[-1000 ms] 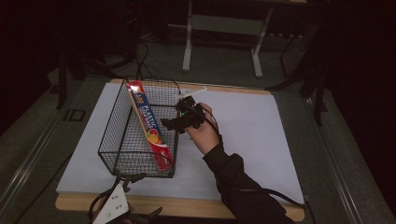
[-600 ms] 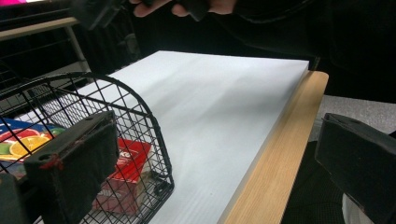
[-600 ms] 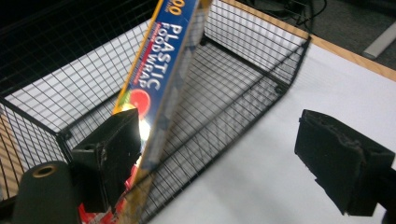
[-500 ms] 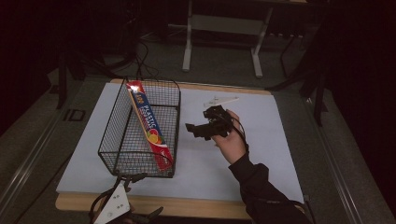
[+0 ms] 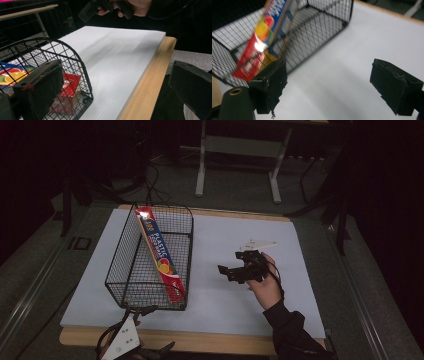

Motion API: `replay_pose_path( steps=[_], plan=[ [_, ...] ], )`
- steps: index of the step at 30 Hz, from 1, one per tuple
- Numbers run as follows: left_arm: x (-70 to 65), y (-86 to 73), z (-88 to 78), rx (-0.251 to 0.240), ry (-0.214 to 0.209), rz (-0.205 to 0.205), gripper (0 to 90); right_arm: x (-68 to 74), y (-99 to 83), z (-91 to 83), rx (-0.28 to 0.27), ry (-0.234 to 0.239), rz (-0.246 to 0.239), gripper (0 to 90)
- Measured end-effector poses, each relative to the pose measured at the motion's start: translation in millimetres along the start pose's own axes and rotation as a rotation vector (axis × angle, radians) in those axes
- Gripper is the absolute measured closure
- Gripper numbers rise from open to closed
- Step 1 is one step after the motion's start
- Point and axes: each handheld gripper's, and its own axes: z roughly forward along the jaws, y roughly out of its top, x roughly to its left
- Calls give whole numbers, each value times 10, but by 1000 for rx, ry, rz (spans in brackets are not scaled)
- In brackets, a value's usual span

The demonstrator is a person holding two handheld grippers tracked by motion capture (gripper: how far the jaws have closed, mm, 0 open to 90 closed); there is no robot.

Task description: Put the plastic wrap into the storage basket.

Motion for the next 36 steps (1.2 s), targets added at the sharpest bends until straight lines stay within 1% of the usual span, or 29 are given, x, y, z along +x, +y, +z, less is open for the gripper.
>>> replay_pose_path(
  steps=[1,3,6,7,8,11,12,16,18,19,20,21,23,25,28,30,32,36],
  plan=[
    [-1,-1,2,0,-1,0,1,-19,-39,-5,8,-6,4,141],
    [-3,-3,6,0,0,1,1,-52,-120,-21,11,1,26,141],
    [-5,-2,6,2,-1,2,1,-80,-205,-34,11,-1,35,141],
    [-5,-2,7,3,-1,2,1,-109,-282,-44,20,-7,38,141],
    [-5,-2,7,3,-1,3,1,-118,-309,-47,21,-15,37,141],
    [-6,-1,6,3,-1,3,1,-149,-422,-60,21,-72,22,142],
    [-7,-2,5,4,-1,4,1,-161,-459,-65,22,-80,18,142],
    [-5,-3,9,5,-2,3,1,-215,-579,-96,39,-84,30,141],
    [-6,-3,10,6,-3,4,1,-224,-598,-104,39,-87,31,141],
    [-7,-3,9,5,-3,4,1,-258,-656,-135,44,-86,36,141],
    [-6,-2,9,5,-3,5,1,-266,-678,-150,44,-84,34,141],
    [-6,-3,9,5,-2,4,1,-271,-701,-165,46,-93,25,141],
    [-5,-5,11,7,-2,3,1,-284,-747,-200,49,-100,-8,141],
    [-5,-6,12,10,-1,5,1,-302,-800,-243,50,-110,-25,141],
    [-7,-7,15,11,-1,5,1,-349,-880,-324,49,-112,-7,141],
    [-5,-8,17,12,-2,4,1,-378,-930,-376,50,-122,4,141],
    [-5,-9,22,13,-1,4,1,-409,-977,-422,40,-123,7,141],
    [-9,-9,28,16,-2,7,1,-466,-1056,-473,42,-152,-7,141]
  ],
)
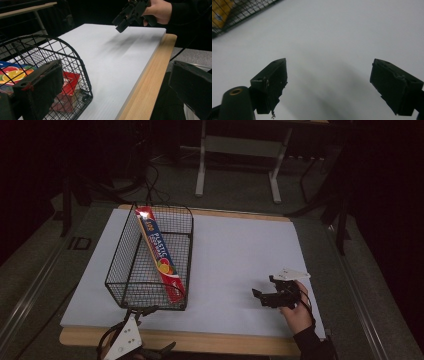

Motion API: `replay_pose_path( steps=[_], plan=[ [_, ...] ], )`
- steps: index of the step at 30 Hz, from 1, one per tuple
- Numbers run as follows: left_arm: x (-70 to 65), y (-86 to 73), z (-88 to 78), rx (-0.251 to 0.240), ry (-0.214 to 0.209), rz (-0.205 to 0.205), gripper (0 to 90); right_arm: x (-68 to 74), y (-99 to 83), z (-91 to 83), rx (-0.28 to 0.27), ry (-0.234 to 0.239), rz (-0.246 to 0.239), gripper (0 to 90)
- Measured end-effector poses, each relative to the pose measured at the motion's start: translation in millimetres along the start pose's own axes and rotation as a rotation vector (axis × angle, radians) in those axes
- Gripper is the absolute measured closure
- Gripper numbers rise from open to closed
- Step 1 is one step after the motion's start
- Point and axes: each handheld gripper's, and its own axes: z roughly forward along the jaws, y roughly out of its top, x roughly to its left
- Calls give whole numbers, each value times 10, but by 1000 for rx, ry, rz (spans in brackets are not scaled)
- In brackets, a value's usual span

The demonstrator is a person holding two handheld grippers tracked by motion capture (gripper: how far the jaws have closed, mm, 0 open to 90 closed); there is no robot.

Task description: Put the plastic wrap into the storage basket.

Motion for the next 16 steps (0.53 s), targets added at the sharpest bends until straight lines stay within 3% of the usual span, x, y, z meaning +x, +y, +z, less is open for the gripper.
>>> replay_pose_path(
  steps=[6,16],
  plan=[
    [4,-3,5,5,-1,2,2,-66,-79,-15,2,-27,-8,142],
    [-2,-4,9,9,-10,7,1,-109,-111,52,6,4,20,153]
  ],
)
